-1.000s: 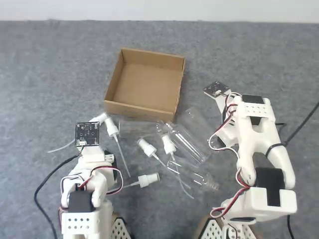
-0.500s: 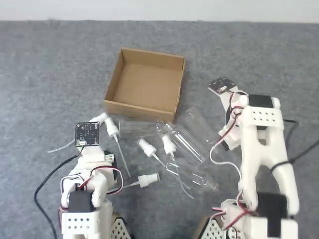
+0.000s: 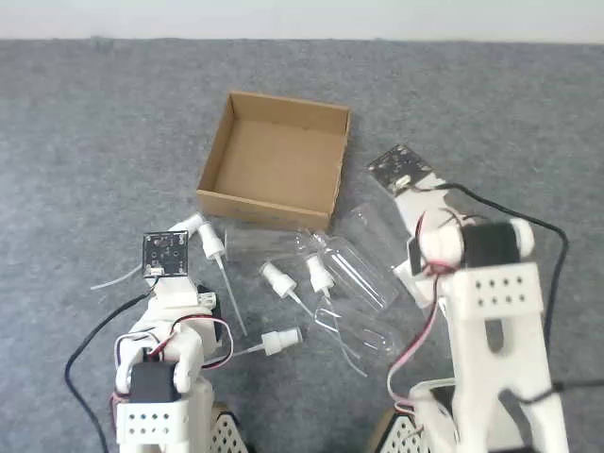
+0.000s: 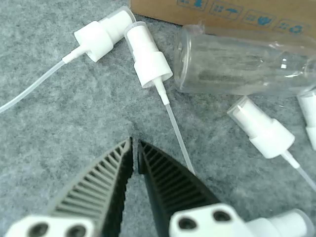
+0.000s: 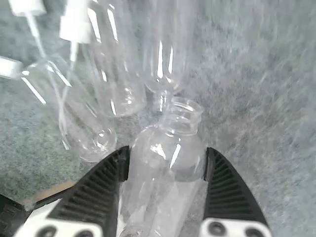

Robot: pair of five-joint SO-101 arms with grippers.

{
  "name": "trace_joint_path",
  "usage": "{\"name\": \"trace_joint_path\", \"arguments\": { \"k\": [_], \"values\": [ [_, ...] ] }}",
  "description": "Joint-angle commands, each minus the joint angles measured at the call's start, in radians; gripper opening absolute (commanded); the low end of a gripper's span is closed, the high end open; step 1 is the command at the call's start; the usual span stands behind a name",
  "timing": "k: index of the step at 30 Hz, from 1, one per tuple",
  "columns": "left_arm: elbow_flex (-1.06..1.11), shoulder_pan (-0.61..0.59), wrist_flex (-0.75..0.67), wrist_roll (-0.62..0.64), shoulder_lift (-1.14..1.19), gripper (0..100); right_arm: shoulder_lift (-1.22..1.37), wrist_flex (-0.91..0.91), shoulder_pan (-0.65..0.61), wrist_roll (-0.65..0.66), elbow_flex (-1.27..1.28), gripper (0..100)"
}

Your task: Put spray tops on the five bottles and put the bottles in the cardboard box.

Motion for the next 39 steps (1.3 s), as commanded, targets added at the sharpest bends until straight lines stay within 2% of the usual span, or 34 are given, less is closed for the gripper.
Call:
{"name": "trace_joint_path", "arguments": {
  "k": [1,8,14,19,26,31,39],
  "values": [
    [-0.012,-0.003,0.006,-0.005,-0.014,2,-0.128,0.007,-0.07,-0.026,-0.02,11.1],
    [-0.012,-0.003,0.006,-0.005,-0.014,2,-0.265,0.005,-0.268,-0.152,-0.025,10.3],
    [-0.012,-0.003,0.006,-0.005,-0.014,2,-0.289,-0.102,-0.421,-0.252,-0.025,6.2],
    [-0.012,-0.003,0.006,-0.005,-0.014,2,-0.286,-0.179,-0.475,-0.292,-0.017,6.1],
    [-0.012,-0.003,0.006,-0.005,-0.014,2,-0.303,-0.183,-0.561,-0.307,-0.017,6.3],
    [-0.012,-0.003,0.006,-0.005,-0.014,2,-0.387,-0.205,-0.564,-0.304,0.029,6.3],
    [-0.012,-0.003,0.006,-0.005,-0.014,2,-0.475,-0.403,-0.564,-0.304,0.239,6.1]
  ]
}}
